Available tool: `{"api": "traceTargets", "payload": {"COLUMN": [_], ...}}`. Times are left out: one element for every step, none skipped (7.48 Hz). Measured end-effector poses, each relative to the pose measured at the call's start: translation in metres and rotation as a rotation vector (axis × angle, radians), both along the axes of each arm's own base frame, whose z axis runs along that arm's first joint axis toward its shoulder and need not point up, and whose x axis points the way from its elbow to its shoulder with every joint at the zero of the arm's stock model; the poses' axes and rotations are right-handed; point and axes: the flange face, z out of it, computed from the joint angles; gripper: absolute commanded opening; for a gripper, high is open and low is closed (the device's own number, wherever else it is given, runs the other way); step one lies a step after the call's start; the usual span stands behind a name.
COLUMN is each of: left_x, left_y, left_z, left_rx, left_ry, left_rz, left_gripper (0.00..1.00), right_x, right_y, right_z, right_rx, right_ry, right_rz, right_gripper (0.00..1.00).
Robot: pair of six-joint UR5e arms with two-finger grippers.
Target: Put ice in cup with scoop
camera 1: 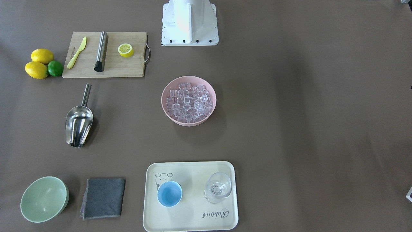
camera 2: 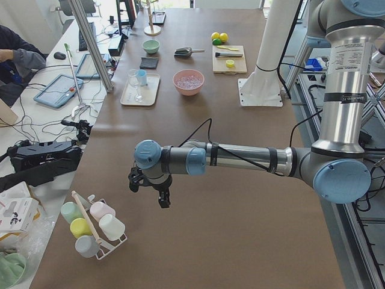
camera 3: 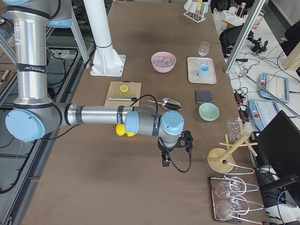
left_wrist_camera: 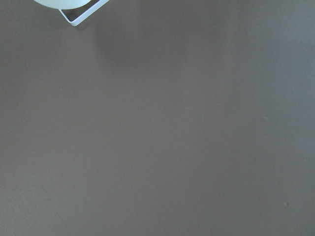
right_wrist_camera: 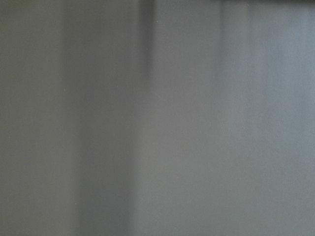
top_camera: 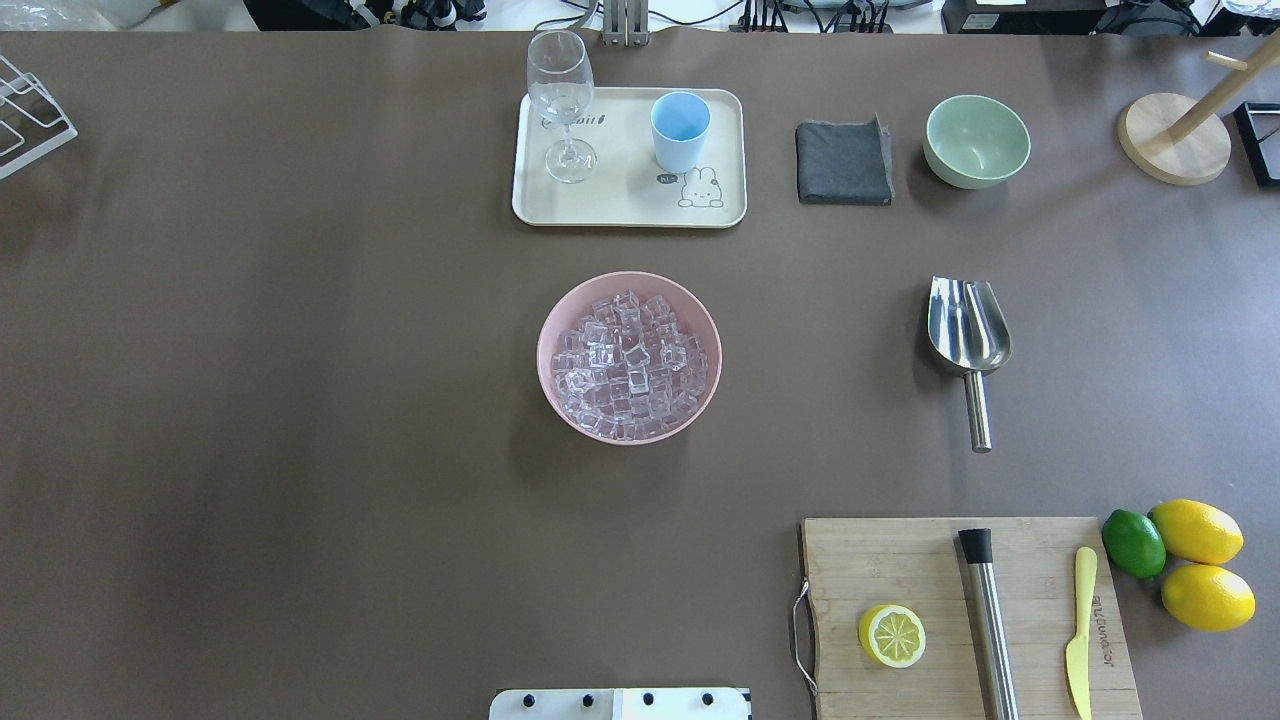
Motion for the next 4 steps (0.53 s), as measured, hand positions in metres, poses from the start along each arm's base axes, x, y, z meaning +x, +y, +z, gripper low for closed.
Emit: {"api": "traceTargets", "payload": {"left_x": [-0.0004, -0.0006, -0.0005, -0.0002], "left_y": [0.0027, 0.0049, 0.0057, 0.0054], "left_z": [0.0033, 0.0059, 0.0074, 0.0065], "left_rx": [-0.005, -0.009, -0.012, -0.01], "left_ry": [0.0, 0.0, -0.001, 0.0], "left_rz": [0.0, 0.0, 0.001, 0.001], "left_gripper": [0.97, 0.97, 0.97, 0.97], "right_x": [-0.0009, -0.0012, -0.0014, -0.0015], "right_y": [0.0, -0.0001, -0.0001, -0.0002], "right_z": [0.0009, 0.001, 0.001, 0.0009], "right_rx": [-0.002, -0.002, -0.002, -0.001], "right_ry": [0.001, 0.001, 0.001, 0.001], "right_rz": [-0.002, -0.002, -0.003, -0.004], "right_gripper": [1.0, 1.0, 1.0, 1.0]}}
